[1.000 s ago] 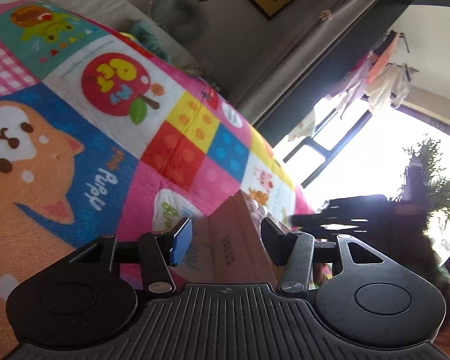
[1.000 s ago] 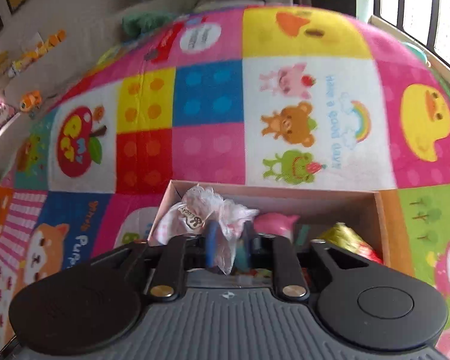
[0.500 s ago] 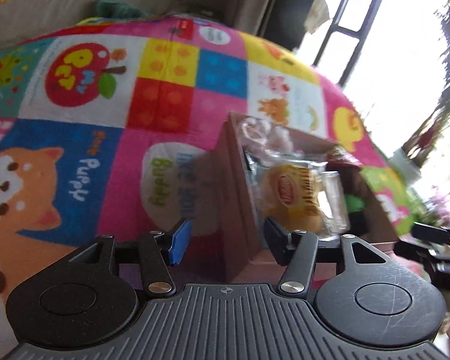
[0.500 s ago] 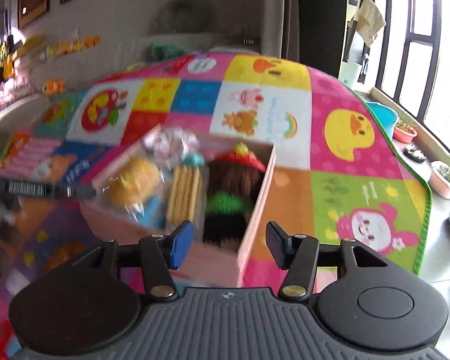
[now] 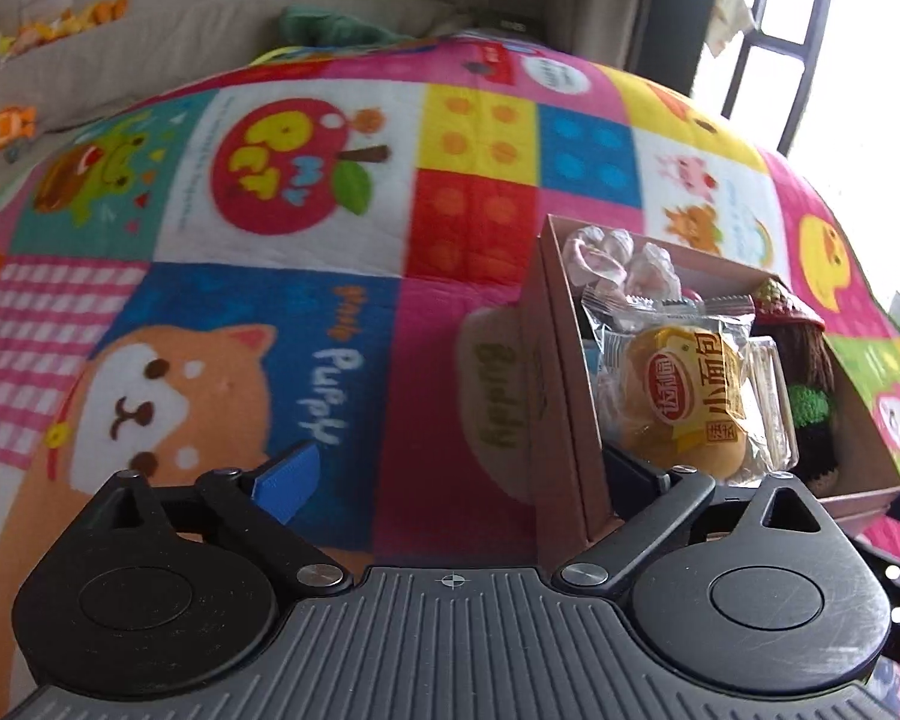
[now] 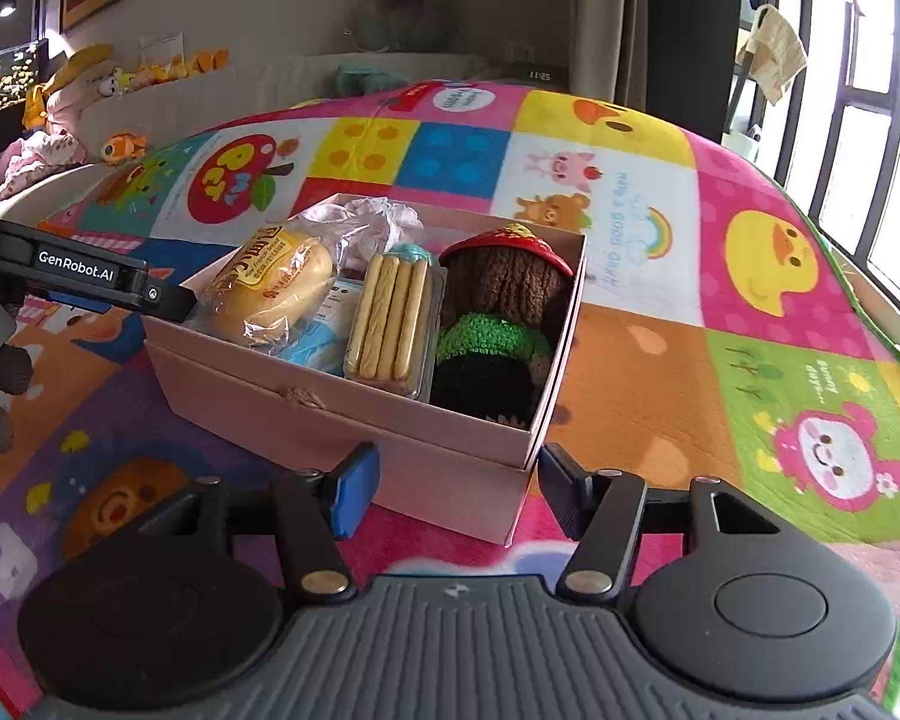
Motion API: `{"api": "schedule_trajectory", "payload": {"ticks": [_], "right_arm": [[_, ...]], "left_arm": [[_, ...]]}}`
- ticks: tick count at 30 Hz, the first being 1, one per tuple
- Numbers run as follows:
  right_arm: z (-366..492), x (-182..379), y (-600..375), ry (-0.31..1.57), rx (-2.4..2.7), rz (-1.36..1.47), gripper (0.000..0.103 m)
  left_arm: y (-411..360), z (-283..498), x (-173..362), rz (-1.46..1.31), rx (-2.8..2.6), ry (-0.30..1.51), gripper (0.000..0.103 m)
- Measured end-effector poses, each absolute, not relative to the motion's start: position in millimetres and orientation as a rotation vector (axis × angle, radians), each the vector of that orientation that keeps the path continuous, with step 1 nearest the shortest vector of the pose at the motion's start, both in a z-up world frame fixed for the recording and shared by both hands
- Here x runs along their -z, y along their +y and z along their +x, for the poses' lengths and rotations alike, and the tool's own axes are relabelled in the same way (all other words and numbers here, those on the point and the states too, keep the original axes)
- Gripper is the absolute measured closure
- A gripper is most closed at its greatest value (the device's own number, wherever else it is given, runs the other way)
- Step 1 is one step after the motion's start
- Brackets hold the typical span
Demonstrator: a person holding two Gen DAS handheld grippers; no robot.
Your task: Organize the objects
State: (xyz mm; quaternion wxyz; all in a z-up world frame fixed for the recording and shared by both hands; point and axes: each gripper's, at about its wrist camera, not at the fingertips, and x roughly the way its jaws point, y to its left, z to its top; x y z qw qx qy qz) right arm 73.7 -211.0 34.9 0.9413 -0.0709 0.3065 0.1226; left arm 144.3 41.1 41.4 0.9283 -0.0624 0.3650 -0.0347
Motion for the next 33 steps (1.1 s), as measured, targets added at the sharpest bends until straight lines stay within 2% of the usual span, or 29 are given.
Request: {"api": "schedule_trajectory", "payload": {"ticks": [19,22,24,26,30,33], "right_arm": [[84.7,-25.0,-162.0,0.592,-0.198,-0.275,0.039],[77.7,-29.1,-169.2,0.584,-0.163,-0.24,0.03],[68.0,-32.7,-178.4,0.582,-0.148,-0.184,0.016],[54.9,-34.7,-188.3,0.602,-0.128,-0.117,0.013],[20.4,-29.2,-204.4,0.676,-0.11,0.038,0.001],[-6.0,-18.8,-207.4,0.729,-0.115,0.093,0.0]], "left_arm": [[71.5,147.4,-36.6,-0.224,0.057,0.678,0.003],[68.4,125.5,-53.3,-0.2,0.02,0.577,0.003],[69.4,106.1,-67.4,-0.204,0.021,0.513,0.003],[69.1,85.4,-75.5,-0.208,0.057,0.491,0.003],[54.7,38.9,-61.2,-0.161,0.167,0.557,0.003],[41.9,6.1,-39.0,-0.127,0.211,0.626,0.003]]}}
